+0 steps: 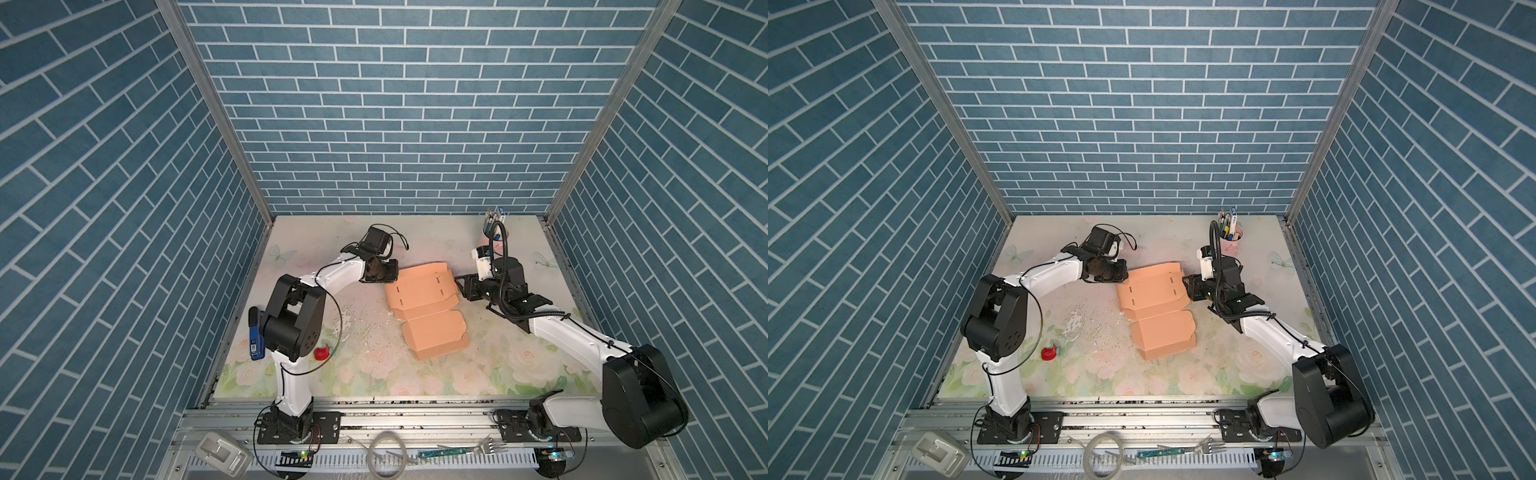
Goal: Fold the paper box
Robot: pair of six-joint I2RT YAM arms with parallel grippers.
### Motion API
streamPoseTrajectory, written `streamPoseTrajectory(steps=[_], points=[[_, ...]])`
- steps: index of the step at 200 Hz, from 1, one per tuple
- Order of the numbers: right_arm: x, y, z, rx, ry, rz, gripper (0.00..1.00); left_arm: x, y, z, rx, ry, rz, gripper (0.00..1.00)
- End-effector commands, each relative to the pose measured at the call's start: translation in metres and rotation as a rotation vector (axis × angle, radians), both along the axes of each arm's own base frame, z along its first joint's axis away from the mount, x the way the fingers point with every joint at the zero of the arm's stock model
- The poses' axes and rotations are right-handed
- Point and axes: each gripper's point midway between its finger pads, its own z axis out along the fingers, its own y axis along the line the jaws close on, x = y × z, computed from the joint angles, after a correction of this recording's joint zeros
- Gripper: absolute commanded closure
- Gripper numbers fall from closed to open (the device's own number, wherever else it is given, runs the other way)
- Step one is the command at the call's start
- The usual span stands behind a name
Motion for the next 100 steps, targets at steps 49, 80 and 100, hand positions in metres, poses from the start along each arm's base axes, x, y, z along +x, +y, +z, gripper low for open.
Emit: streamPoseTrajectory(steps=[49, 80, 100], points=[[0.006, 0.002, 0.004, -0.058, -0.023, 0.029, 0.51, -0.007, 0.028, 0.052, 0.014, -0.016, 0.150, 0.36], [0.016, 0.007, 0.003, -0.067, -0.002, 0.034, 0.51, -0.028, 0.037, 0.035, -0.005, 0.047, 0.223, 0.36], [0.021, 0.011, 0.002, -0.069, 0.018, 0.037, 0.51, -0.031, 0.037, 0.022, -0.029, 0.076, 0.277, 0.36]])
